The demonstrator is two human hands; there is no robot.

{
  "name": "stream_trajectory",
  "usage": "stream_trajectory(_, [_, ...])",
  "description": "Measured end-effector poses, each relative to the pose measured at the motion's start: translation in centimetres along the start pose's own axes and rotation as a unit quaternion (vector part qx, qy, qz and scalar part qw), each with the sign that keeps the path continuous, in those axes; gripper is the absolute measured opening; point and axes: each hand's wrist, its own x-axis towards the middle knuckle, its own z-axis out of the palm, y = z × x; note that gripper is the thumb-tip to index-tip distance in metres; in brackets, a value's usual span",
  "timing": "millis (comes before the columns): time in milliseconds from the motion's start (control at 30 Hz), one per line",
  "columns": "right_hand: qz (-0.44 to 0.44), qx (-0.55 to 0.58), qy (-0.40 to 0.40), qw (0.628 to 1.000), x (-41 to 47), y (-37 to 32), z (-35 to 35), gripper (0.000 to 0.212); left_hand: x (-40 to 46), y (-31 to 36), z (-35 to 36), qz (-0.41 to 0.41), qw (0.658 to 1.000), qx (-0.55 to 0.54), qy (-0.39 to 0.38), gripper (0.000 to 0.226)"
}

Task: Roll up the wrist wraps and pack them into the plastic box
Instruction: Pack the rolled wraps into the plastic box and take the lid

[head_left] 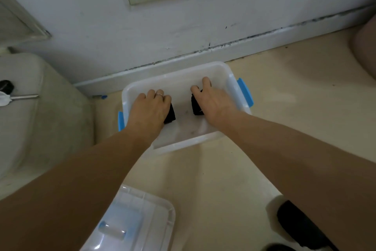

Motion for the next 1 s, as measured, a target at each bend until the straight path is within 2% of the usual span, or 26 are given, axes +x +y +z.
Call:
stream_trajectory(133, [0.010, 0.100, -0.019, 0.995, -0.9, 0.4, -1.3, 0.064, -0.3, 0.0, -1.3, -0.016, 0.999, -0.051, -0.004, 0.049])
stream_trajectory(233, [0.027, 0.212, 0.053, 0.975, -3.3, 1.4, -3.0, 0.059, -0.4, 1.4, -4.2, -0.027, 0.984, -0.165, 0.055, 0.043])
stream_trajectory(300, [0.056, 0.282, 0.170, 0.943, -5.8, 3.6, -3.7, 0.048, -1.2, 3.8, -7.0, -0.002, 0.954, -0.268, 0.135, 0.033])
stream_trajectory(367, [0.127, 0.346, 0.266, 0.891, -8.8, 7.3, -3.4, 0.040, -3.1, 7.3, -9.8, 0.041, 0.916, -0.350, 0.191, 0.026])
stream_trajectory(433, [0.234, 0.400, 0.279, 0.841, -11.9, 11.6, -2.4, 0.038, -5.4, 11.6, -11.7, 0.103, 0.887, -0.402, 0.201, 0.024])
stream_trajectory(467, [0.287, 0.405, 0.244, 0.833, -13.6, 13.8, -1.5, 0.039, -6.5, 13.8, -12.3, 0.144, 0.879, -0.416, 0.182, 0.026])
stream_trajectory(533, [0.361, 0.377, 0.097, 0.847, -17.1, 17.3, 1.0, 0.046, -8.1, 18.4, -12.5, 0.228, 0.881, -0.408, 0.077, 0.036])
stream_trajectory(600, [0.391, 0.357, -0.043, 0.847, -20.3, 19.3, 3.8, 0.056, -8.8, 22.5, -11.7, 0.279, 0.886, -0.368, -0.028, 0.045])
stream_trajectory(633, [0.402, 0.348, -0.083, 0.843, -21.7, 19.8, 4.9, 0.059, -8.9, 24.2, -11.4, 0.293, 0.886, -0.356, -0.061, 0.050])
stream_trajectory(767, [0.427, 0.289, -0.139, 0.845, -25.8, 21.7, 7.8, 0.066, -8.8, 29.0, -10.2, 0.308, 0.878, -0.341, -0.134, 0.078])
stream_trajectory(833, [0.414, 0.355, -0.167, 0.821, -26.8, 22.5, 8.2, 0.075, -8.6, 30.2, -10.3, 0.321, 0.884, -0.304, -0.150, 0.090])
stream_trajectory(933, [0.380, 0.450, -0.211, 0.780, -27.2, 23.2, 8.2, 0.089, -8.6, 31.1, -10.5, 0.336, 0.905, -0.227, -0.130, 0.088])
stream_trajectory(1000, [0.363, 0.452, -0.242, 0.778, -27.2, 23.2, 8.4, 0.099, -8.6, 31.3, -9.8, 0.343, 0.908, -0.204, -0.127, 0.084])
